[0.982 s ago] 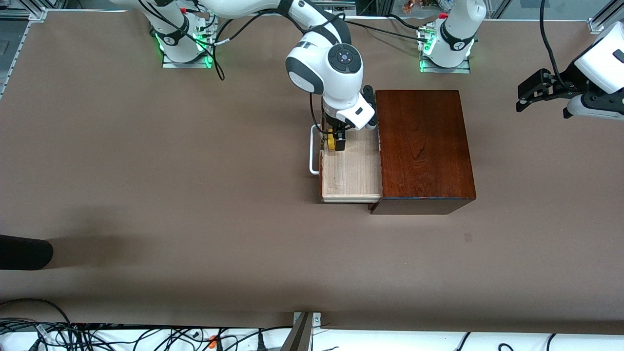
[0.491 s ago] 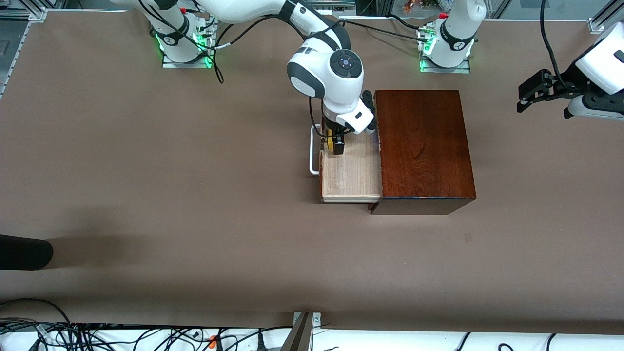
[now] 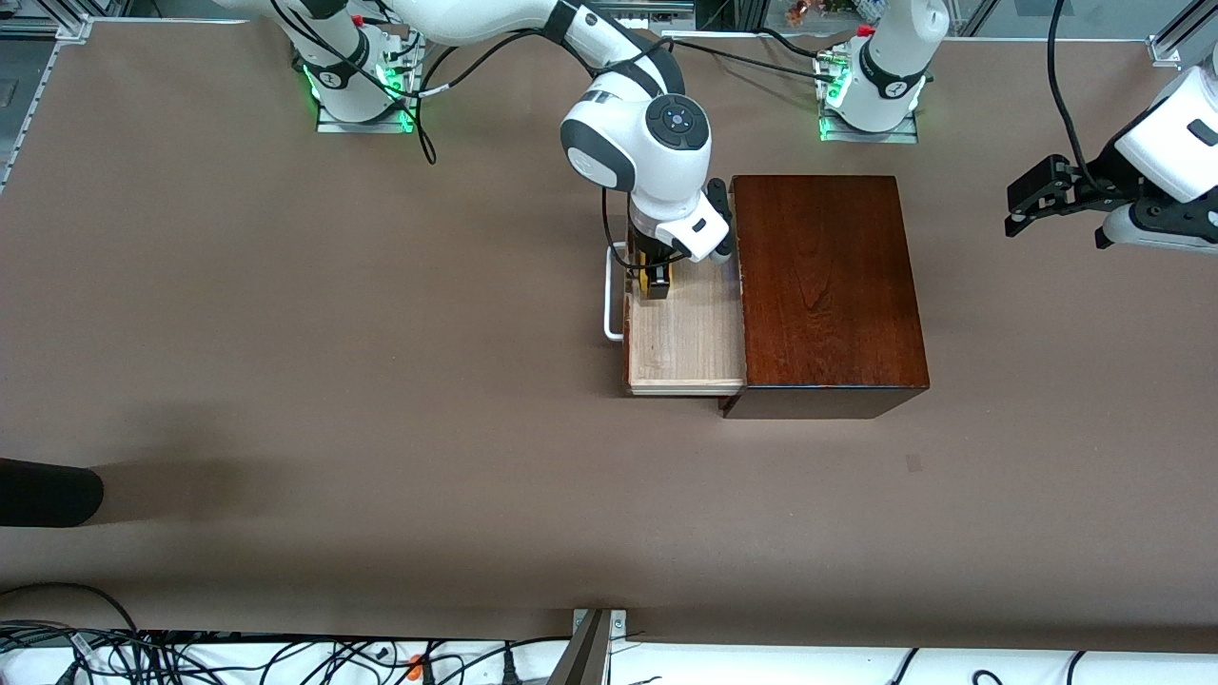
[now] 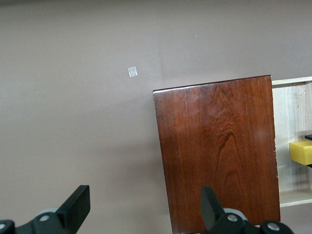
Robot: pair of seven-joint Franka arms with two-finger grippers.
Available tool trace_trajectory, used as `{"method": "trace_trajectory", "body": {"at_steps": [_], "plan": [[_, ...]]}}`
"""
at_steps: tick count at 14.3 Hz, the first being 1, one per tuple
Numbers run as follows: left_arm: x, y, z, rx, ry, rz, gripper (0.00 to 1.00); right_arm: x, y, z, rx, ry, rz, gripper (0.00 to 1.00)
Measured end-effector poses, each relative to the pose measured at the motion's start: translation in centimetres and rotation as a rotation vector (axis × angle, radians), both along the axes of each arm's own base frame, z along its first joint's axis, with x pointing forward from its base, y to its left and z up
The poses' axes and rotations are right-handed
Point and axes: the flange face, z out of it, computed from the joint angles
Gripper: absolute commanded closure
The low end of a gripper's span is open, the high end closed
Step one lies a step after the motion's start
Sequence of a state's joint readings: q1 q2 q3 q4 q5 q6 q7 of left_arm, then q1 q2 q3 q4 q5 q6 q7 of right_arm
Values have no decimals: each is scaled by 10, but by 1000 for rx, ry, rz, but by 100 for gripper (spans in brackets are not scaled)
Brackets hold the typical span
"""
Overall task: Open drawer, take yellow block, close drawer
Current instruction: 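Close the right gripper on the yellow cube, then lift the cube with the right gripper while the left gripper reaches the handle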
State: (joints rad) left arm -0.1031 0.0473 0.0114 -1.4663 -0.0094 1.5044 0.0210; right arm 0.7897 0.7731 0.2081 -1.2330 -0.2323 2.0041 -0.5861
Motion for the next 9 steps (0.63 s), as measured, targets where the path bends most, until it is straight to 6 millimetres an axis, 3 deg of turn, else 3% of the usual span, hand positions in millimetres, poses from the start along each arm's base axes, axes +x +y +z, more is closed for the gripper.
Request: {"method": "trace_trajectory", "body": {"at_steps": [3,4,6,9], "plan": [[0,0,-4,1,7,0,0,-1,1,0,0,0,1,87],[0,0,-4,1,8,-1,0,-1,1,0,1,-1,0,93],[0,0,-5,1,9,-1,0,1,1,4,6,-7,-4,97],[0,0,-7,1,13,-1,0,12,-1,30,8,-18,-24,100]]}}
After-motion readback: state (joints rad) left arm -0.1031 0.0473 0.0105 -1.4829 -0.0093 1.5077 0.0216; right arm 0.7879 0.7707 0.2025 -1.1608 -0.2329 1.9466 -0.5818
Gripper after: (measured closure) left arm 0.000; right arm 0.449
